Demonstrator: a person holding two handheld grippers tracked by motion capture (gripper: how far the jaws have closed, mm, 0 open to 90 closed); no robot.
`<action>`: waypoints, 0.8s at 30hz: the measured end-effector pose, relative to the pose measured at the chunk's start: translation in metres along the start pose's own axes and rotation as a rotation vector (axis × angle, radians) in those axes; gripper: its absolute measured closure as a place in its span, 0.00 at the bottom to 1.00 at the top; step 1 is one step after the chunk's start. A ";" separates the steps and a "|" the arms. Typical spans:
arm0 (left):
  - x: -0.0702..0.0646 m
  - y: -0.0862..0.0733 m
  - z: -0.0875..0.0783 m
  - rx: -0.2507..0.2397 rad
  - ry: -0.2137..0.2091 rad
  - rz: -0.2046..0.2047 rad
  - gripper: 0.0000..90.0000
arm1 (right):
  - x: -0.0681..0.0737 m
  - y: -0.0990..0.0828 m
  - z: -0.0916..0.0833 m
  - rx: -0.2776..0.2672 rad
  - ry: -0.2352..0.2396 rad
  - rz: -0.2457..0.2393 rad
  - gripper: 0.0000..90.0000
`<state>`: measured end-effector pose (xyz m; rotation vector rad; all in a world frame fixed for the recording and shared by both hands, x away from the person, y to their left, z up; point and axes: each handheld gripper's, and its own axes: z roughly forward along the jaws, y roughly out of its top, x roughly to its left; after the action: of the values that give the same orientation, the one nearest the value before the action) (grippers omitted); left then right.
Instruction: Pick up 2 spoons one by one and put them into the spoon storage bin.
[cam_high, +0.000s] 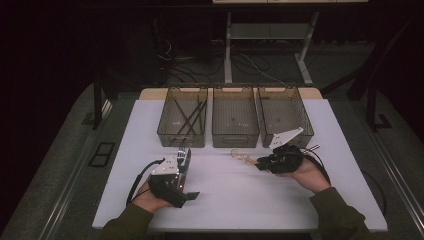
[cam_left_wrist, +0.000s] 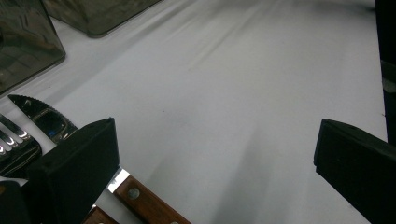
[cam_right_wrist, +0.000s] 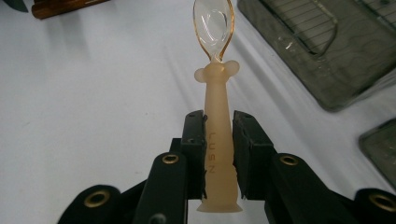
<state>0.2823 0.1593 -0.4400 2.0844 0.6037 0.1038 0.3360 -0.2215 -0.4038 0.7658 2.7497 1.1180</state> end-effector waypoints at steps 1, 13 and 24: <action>0.000 0.000 -0.001 -0.004 0.000 -0.004 0.00 | 0.000 0.001 -0.001 -0.005 -0.002 0.002 0.84; 0.000 0.000 -0.001 -0.005 0.002 -0.009 0.00 | -0.005 0.017 -0.013 -0.059 -0.025 0.037 0.84; 0.000 0.000 0.000 -0.003 0.003 -0.008 0.00 | -0.006 0.031 -0.013 -0.093 -0.048 0.046 0.84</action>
<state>0.2826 0.1592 -0.4401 2.0794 0.6127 0.1029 0.3515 -0.2132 -0.3741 0.8366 2.6332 1.2098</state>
